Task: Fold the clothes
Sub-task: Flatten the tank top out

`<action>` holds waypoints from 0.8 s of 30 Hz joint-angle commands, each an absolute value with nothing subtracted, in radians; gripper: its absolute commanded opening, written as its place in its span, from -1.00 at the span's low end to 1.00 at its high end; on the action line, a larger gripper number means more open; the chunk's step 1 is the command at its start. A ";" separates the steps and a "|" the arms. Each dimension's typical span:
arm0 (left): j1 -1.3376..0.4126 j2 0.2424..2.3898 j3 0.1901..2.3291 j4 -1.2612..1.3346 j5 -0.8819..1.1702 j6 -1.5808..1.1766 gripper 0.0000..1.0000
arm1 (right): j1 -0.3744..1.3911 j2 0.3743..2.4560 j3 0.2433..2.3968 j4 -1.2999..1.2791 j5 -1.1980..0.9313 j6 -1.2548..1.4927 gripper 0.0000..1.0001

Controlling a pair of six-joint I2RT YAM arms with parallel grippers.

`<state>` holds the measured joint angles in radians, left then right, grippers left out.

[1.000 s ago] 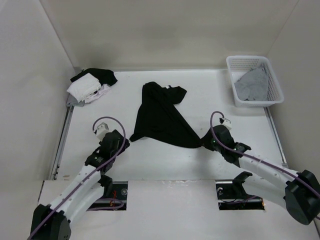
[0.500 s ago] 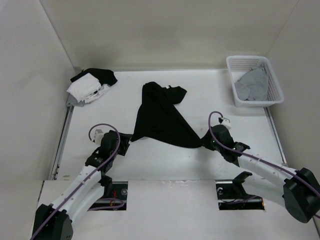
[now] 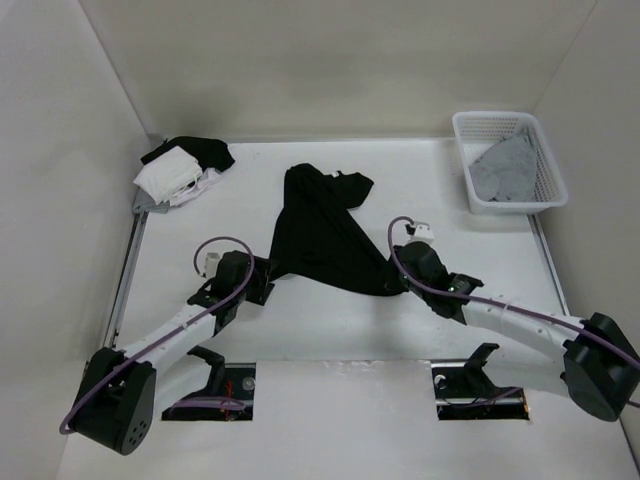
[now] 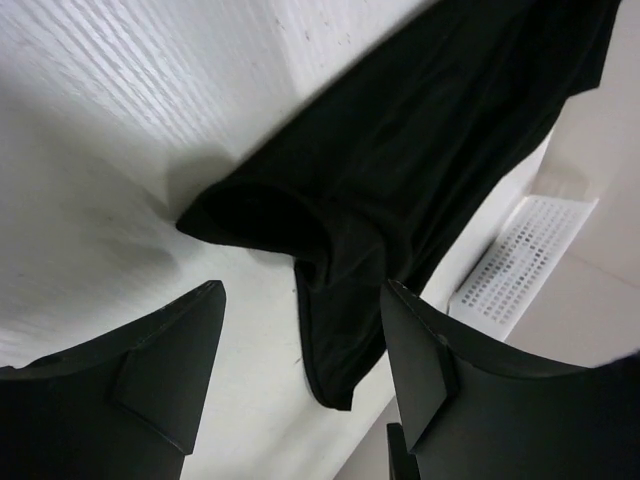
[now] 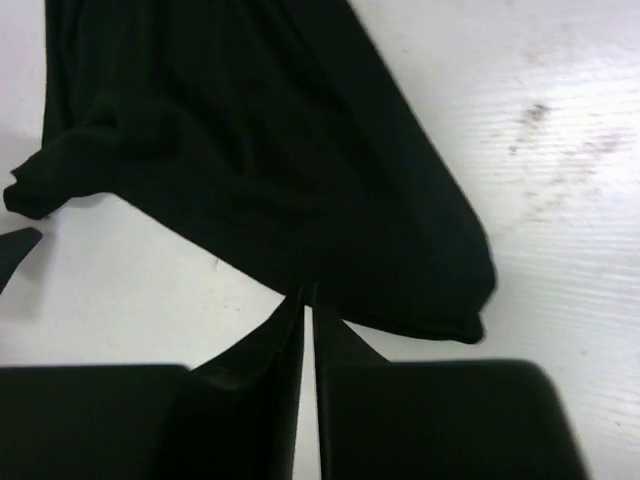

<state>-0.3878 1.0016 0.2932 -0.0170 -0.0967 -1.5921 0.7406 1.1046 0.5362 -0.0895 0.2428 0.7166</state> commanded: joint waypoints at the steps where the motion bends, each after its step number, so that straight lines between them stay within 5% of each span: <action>1: -0.413 1.009 0.333 0.051 -0.123 -1.629 0.25 | 0.736 1.140 0.568 -0.078 0.345 0.683 -0.56; 5: -0.409 1.098 0.348 0.074 -0.132 -1.603 0.24 | 0.671 1.138 0.554 -0.069 0.410 0.690 0.15; 14: -0.390 1.248 0.377 0.178 -0.127 -1.552 -0.21 | 0.610 1.219 0.529 -0.037 0.282 0.752 0.08; 20: -0.416 1.298 0.402 0.267 -0.100 -1.505 -0.84 | 0.611 1.295 0.540 -0.006 0.279 0.781 -0.07; 24: -0.456 1.185 0.342 0.247 -0.121 -1.353 -1.00 | 0.605 1.304 0.520 0.002 0.291 0.796 -0.22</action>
<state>-0.4309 1.2747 0.3588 0.1913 -0.1089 -1.4708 0.6094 1.3041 0.5251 -0.0521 0.2840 0.7685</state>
